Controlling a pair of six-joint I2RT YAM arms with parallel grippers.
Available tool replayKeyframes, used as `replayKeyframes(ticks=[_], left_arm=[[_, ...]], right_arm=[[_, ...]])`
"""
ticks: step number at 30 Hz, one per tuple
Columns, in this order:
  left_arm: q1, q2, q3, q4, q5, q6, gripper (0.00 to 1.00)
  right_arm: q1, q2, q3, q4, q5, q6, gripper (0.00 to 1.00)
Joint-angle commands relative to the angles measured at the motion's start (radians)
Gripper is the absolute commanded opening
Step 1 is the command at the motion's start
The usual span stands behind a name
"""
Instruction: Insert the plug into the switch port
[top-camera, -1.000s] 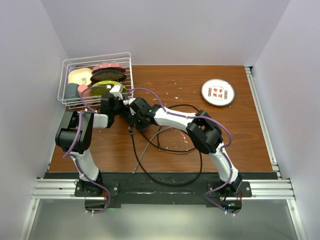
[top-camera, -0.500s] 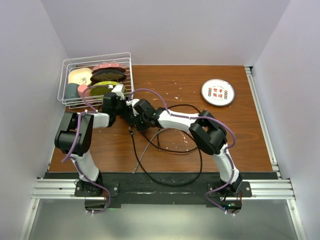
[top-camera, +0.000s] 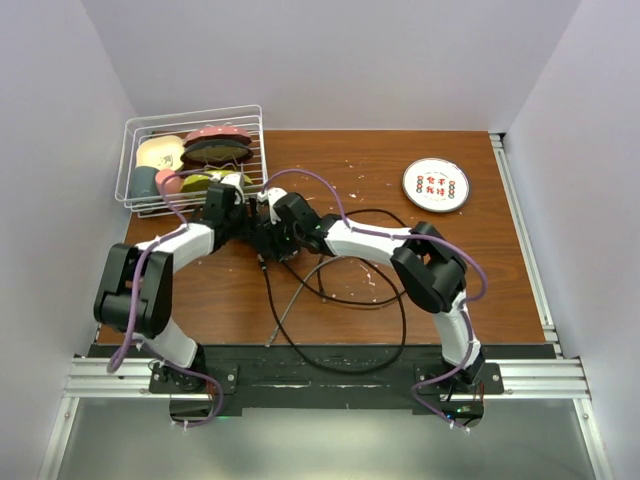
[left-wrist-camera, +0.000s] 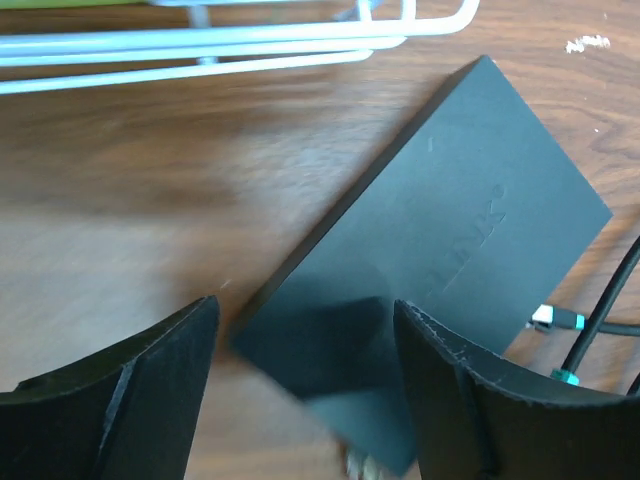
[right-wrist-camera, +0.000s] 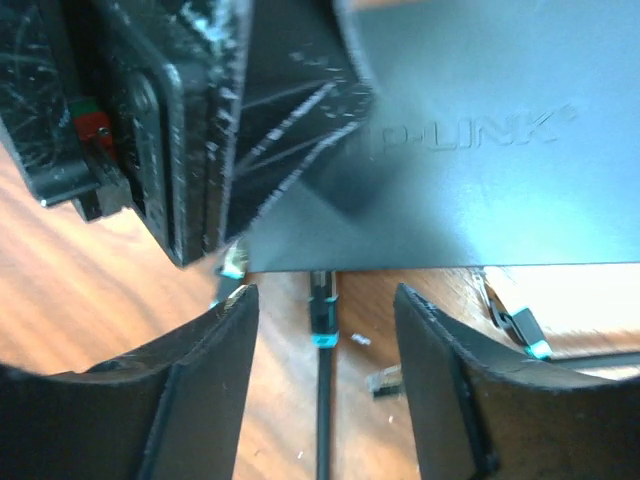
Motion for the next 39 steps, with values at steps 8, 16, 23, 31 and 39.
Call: replayKeyframes(ticks=[8,16,23,31,39], left_arm=[[-0.003,-0.396,0.102,-0.170,-0.088,-0.023,0.78],[-0.003,-0.544,0.060,-0.157,0.016,-0.063,0.80],[-0.003,-0.566,0.044,-0.155,0.033,-0.069,0.80],[-0.003,-0.605,0.019,-0.146,0.019,-0.065,0.81],[-0.003,-0.642,0.022,-0.150,0.003,-0.063,0.81]], right_arm=[[0.020,-0.265,-0.143,0.092,0.051,0.030,0.95],[0.061,-0.291,-0.174,0.068,0.073,0.039,0.98],[0.152,-0.193,-0.133,0.049,0.160,0.071,0.90],[0.172,-0.087,-0.103,0.075,0.162,0.110,0.71],[0.184,0.003,-0.071,0.094,0.192,0.116,0.50]])
